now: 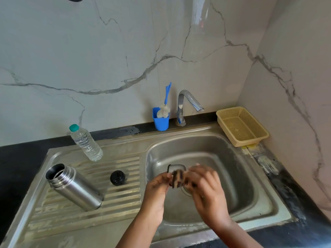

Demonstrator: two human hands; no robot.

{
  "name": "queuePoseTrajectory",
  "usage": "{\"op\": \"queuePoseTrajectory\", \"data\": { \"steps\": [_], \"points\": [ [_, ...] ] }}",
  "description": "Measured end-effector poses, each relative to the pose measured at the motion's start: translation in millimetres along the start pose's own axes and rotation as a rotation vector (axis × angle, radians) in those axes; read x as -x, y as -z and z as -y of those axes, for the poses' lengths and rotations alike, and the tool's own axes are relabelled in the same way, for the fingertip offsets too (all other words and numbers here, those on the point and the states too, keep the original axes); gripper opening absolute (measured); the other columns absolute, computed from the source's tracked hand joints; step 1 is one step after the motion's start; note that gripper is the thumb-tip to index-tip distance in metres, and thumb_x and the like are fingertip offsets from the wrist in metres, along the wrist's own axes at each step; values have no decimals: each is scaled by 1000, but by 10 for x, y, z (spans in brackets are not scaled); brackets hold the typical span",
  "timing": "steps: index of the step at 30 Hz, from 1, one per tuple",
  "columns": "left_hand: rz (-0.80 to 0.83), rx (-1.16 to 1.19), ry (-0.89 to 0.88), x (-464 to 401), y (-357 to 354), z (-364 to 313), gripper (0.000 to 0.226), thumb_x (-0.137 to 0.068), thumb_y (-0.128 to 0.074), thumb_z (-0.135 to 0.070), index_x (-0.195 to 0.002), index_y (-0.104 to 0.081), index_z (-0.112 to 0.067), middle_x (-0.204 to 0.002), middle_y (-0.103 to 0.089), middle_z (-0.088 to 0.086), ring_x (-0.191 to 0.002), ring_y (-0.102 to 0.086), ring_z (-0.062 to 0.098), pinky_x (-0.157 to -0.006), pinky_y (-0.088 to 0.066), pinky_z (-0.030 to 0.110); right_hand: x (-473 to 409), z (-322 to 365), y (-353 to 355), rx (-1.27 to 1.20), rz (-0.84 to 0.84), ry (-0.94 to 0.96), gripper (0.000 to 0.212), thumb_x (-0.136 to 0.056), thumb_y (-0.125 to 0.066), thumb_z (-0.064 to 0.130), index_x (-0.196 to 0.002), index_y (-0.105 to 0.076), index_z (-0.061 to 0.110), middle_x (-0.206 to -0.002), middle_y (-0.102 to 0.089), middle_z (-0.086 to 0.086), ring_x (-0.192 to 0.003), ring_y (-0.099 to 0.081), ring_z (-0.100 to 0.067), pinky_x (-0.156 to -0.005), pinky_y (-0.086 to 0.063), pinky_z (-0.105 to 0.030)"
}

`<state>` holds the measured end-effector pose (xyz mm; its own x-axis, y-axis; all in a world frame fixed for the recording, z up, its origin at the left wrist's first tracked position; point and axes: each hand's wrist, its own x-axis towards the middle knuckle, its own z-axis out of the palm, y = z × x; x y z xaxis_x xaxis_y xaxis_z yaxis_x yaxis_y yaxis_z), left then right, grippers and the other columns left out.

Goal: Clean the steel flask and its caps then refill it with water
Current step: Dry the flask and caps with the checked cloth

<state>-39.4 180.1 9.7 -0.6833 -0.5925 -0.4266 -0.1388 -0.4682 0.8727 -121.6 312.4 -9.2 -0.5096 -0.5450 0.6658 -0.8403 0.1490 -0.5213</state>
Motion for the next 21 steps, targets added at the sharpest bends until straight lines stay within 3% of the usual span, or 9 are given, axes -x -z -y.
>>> {"op": "queuePoseTrajectory", "data": {
  "steps": [1, 3, 5, 7, 11, 14, 17, 19, 21],
  "points": [
    [25, -10, -6, 21, -21, -17, 24, -90, -58, 1, -79, -77, -8, -90, -75, 15, -92, -66, 25, -93, -50, 35, 18, -6, -31, 77, 48, 103, 25, -92, -61, 13, -115, -66, 22, -121, -62, 7, -119, -54, -21, -94, -41, -31],
    [77, -47, -9, 71, -57, -51, 31, -90, -50, 10, -85, -77, -5, -92, -75, 17, -90, -68, 24, -84, -53, 29, 32, -55, -80, 97, 85, 95, 28, -94, -57, 12, -118, -67, 21, -121, -63, 7, -120, -54, -22, -96, -43, -32],
    [98, -84, -17, 101, -46, -85, 30, -92, -50, 11, -91, -75, -5, -94, -76, 15, -97, -69, 24, -91, -52, 30, -6, -56, -79, -51, 49, -114, 28, -95, -57, 13, -120, -64, 24, -118, -63, 12, -117, -56, -16, -97, -45, -29],
    [129, -156, -51, 108, -5, -99, 25, -97, -51, 4, -98, -73, -6, -94, -77, 12, -103, -70, 22, -106, -45, 36, -48, -33, -71, -241, -22, -391, 24, -95, -62, 17, -117, -65, 27, -108, -67, 15, -104, -64, -9, -87, -51, -26],
    [213, -291, -96, 133, 60, -119, 26, -101, -51, -7, -101, -76, -15, -98, -78, 6, -108, -69, 16, -113, -37, 42, -134, -28, -102, -621, -67, -866, 18, -97, -61, 20, -109, -69, 31, -80, -73, -7, -69, -65, -23, -65, -51, -39],
    [261, -302, -131, 182, 47, -130, 25, -100, -52, -7, -104, -76, -13, -102, -77, 5, -109, -68, 13, -108, -42, 33, -151, -123, -88, -752, -61, -1138, 23, -103, -48, 22, -105, -71, 19, -84, -73, -15, -72, -64, -31, -71, -48, -44],
    [258, -273, -190, 252, -57, -125, 23, -99, -55, -7, -102, -76, -15, -103, -77, 0, -107, -68, 8, -95, -45, 17, -121, -171, -93, -914, 16, -1362, 41, -106, -33, 25, -110, -68, 4, -103, -71, -25, -98, -65, -44, -93, -49, -54],
    [208, -226, -224, 238, -128, -63, 22, -96, -58, -6, -102, -75, -18, -102, -77, -3, -105, -68, 6, -88, -47, 12, -117, -155, -89, -1059, 8, -1430, 45, -106, -28, 23, -110, -67, 0, -102, -71, -26, -95, -63, -42, -99, -44, -53],
    [147, -235, -327, 182, -160, 43, 18, -94, -64, -14, -104, -75, -26, -104, -76, -7, -107, -69, 9, -91, -51, 17, -129, -157, -88, -1190, -38, -1490, 44, -106, -29, 21, -108, -68, 0, -100, -71, -25, -92, -61, -34, -96, -44, -50]
  ]
}}
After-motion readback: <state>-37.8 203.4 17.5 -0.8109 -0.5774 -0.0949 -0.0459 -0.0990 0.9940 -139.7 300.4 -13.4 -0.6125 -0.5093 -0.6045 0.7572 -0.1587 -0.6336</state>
